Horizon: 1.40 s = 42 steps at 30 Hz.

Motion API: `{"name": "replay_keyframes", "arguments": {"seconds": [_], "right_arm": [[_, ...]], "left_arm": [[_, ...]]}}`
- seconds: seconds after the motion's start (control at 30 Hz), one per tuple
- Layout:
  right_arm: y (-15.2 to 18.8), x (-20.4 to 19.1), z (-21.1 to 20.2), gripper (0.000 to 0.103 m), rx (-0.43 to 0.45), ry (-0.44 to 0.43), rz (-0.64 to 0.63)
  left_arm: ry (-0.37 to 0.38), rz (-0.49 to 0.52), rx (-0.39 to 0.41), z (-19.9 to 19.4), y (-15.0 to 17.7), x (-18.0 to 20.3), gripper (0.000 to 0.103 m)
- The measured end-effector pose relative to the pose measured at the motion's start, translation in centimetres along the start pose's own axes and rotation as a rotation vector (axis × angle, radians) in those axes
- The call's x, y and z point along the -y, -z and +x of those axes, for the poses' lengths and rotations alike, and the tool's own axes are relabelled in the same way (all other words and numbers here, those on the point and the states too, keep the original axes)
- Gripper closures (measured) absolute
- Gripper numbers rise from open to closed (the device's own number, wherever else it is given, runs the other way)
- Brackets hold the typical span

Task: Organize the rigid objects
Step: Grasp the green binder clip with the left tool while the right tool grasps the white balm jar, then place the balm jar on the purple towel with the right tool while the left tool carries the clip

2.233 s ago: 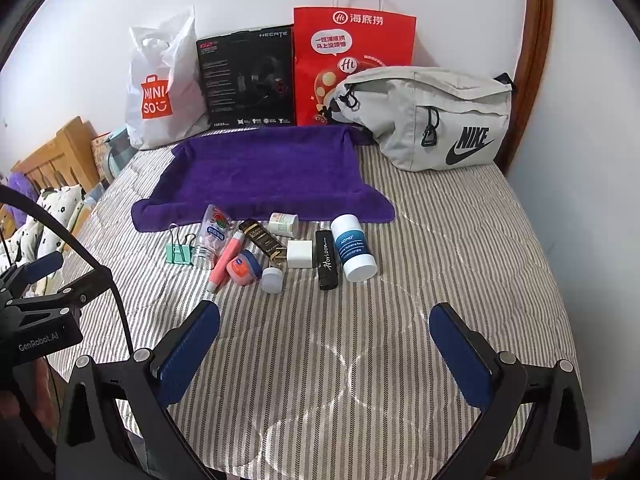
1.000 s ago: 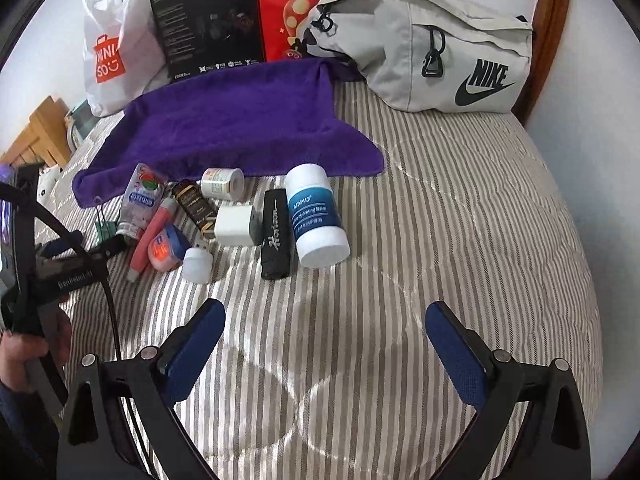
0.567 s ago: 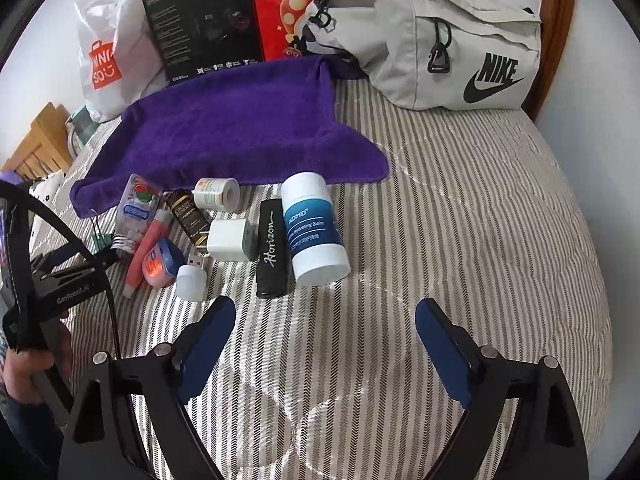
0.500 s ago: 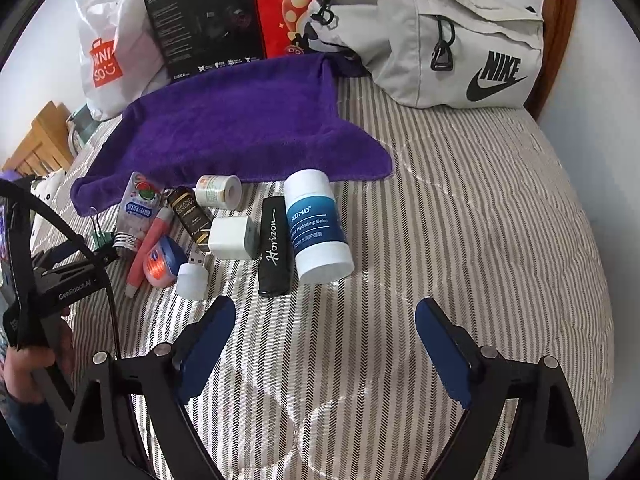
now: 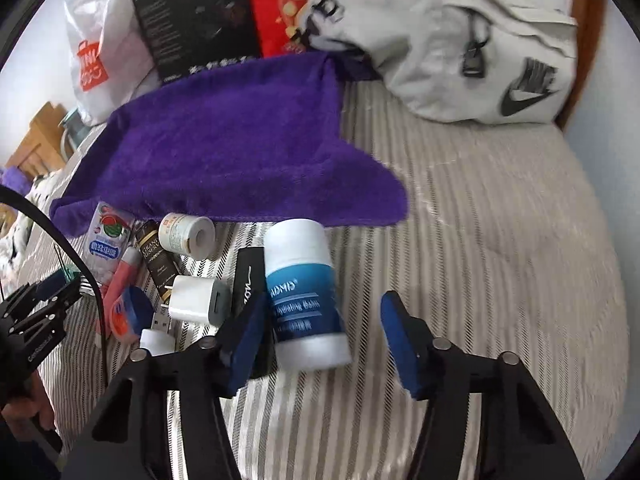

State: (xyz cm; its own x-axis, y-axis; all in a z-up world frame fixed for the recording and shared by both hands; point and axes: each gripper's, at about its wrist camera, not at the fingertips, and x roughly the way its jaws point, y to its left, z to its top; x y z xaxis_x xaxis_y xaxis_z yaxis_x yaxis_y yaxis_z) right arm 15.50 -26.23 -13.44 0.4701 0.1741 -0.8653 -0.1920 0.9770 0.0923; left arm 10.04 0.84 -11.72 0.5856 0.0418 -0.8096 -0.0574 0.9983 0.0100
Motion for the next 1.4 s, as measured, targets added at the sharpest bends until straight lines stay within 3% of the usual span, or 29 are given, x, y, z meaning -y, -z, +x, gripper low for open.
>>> {"name": "replay_keyframes", "arguments": {"seconds": [0.13,0.27,0.57,0.67,0.83,1.03,1.4], "right_arm": [[-0.4,-0.3,0.7,0.050,0.034,0.040,-0.039],[-0.3,-0.4,1.1,0.066,0.017,0.045,-0.072],[0.3,0.0,0.8,0.066,0.026,0.026,-0.078],[0.6,0.2,0.4,0.067,-0.001,-0.011,-0.058],[1.8,0.2,-1.1,0.067,-0.015,-0.073,-0.049],[2.3,0.4,-2.4,0.067,-0.004,-0.122,-0.023],[-0.7,-0.9,-4.7,0.067,0.038,-0.191,-0.033]], "left_arm": [[-0.001,-0.003,0.000,0.0,0.0,0.0,0.064],[0.004,0.002,0.002,0.0,0.0,-0.1,0.064],[0.006,0.007,0.025,0.0,0.3,0.0,0.064],[0.034,-0.001,0.010,-0.2,0.3,-0.6,0.064],[0.016,-0.021,-0.001,-1.3,0.6,-1.7,0.064],[0.090,-0.084,0.014,-3.0,0.3,-3.6,0.064],[0.111,-0.096,0.047,-4.9,-2.7,-4.6,0.064]]}}
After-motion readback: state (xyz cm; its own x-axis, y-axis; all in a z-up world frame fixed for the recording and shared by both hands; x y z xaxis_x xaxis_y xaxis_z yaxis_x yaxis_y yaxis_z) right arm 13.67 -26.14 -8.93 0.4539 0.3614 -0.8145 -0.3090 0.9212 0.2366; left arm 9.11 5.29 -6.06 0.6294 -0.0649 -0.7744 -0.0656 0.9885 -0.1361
